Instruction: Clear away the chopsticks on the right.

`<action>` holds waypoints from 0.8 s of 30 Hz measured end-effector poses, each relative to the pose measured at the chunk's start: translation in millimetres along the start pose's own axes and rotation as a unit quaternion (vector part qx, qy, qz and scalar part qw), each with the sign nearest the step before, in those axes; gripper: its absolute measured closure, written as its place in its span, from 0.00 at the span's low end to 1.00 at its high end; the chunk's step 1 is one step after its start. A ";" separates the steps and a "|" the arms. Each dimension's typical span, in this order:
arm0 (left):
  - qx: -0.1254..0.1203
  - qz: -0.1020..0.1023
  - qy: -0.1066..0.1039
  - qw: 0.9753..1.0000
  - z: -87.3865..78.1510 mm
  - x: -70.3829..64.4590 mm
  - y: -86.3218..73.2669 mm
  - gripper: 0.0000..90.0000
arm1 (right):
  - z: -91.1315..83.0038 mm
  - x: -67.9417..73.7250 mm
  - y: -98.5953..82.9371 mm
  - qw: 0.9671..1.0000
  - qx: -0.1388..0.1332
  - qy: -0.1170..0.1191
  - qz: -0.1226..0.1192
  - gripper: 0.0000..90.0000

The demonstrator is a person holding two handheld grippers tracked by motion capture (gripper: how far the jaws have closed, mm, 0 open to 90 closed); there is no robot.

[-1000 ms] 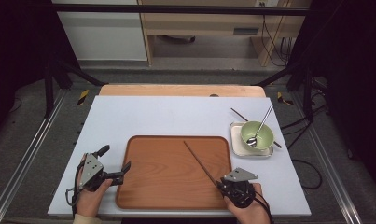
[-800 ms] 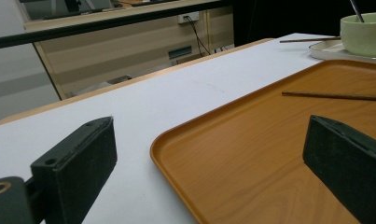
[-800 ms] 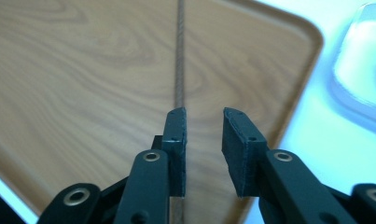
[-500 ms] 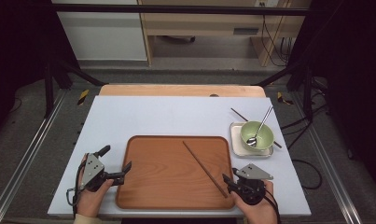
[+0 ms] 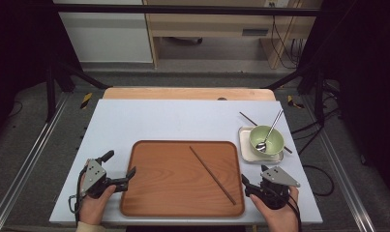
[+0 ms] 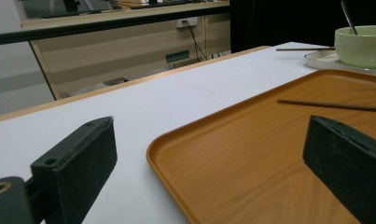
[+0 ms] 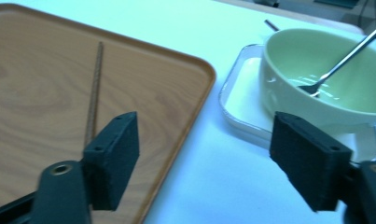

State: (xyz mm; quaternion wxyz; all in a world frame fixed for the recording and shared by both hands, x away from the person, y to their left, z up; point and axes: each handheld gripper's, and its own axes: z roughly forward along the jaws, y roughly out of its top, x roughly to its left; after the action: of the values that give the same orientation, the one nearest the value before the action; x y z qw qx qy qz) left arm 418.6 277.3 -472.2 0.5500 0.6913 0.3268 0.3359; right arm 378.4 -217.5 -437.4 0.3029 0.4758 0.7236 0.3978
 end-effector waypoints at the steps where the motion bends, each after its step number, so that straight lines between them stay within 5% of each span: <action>1: 0.000 0.000 0.000 1.000 0.0 0.0 0.0 0.03 | -0.1 -1.3 0.0 1.000 -0.003 -0.005 -0.001 0.25; 18: -0.007 -0.008 0.002 1.000 -2.6 2.3 0.5 0.02 | -9.7 -24.8 -1.5 0.999 -0.027 -0.031 0.020 0.18; 24: -0.008 -0.010 0.005 1.000 -2.9 2.9 0.3 0.02 | -17.7 -45.4 -7.3 0.998 -0.022 -0.058 0.019 0.21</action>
State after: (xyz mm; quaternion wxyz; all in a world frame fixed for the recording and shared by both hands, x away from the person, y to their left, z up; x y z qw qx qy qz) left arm 417.8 281.2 -471.2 0.5572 0.6820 0.3339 0.3361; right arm 377.2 -266.5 -432.2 0.3470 0.5048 0.6868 0.3913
